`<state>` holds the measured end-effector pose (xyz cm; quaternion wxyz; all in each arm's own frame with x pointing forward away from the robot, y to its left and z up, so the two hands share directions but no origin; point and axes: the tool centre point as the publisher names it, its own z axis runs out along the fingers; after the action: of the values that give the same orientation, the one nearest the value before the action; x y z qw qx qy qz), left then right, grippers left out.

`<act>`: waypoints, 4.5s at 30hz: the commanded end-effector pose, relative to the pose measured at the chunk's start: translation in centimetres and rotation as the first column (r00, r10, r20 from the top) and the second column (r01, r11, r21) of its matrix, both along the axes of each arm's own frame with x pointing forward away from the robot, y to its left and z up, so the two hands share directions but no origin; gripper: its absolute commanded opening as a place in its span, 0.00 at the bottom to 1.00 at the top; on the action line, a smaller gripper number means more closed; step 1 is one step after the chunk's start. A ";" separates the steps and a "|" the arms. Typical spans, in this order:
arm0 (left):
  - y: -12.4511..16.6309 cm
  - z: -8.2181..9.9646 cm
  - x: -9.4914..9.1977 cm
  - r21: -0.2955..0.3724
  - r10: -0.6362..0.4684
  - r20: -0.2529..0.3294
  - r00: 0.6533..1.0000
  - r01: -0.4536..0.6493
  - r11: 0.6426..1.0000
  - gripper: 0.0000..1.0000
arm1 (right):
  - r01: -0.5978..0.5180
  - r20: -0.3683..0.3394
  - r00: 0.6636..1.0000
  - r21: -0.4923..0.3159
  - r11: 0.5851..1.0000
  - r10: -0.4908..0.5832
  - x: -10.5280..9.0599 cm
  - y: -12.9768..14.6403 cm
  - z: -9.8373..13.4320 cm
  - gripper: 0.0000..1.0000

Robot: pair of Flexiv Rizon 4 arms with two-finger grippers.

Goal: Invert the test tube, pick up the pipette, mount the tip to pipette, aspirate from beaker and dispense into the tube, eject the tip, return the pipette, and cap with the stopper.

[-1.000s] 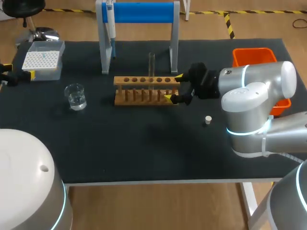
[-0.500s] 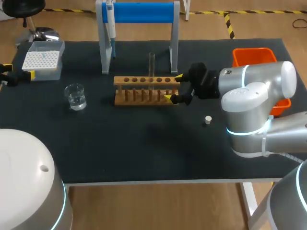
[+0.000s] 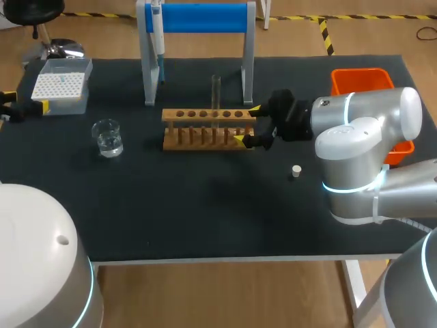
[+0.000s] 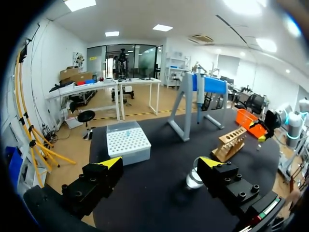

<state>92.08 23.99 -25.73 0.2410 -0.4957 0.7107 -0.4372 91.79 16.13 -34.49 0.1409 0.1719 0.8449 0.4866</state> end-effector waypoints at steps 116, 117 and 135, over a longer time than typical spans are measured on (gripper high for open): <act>0.9 -6.6 15.7 0.109 0.147 -0.096 0.985 -0.136 0.985 0.92 | -0.001 0.000 1.000 0.001 1.000 0.001 0.0 0.0 0.0 1.00; 0.9 -6.7 15.9 0.109 0.147 -0.097 0.984 -0.136 0.985 0.78 | -0.001 0.000 1.000 0.001 1.000 0.001 0.0 0.0 0.0 1.00; 0.7 -8.3 17.8 0.108 0.145 -0.125 0.981 -0.132 0.985 0.63 | -0.001 0.000 1.000 0.001 1.000 0.001 0.0 0.0 0.0 1.00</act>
<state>109.15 24.61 -33.76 0.2512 -0.5590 0.7072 -0.3525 91.79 16.13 -34.49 0.1409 0.1719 0.8449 0.4866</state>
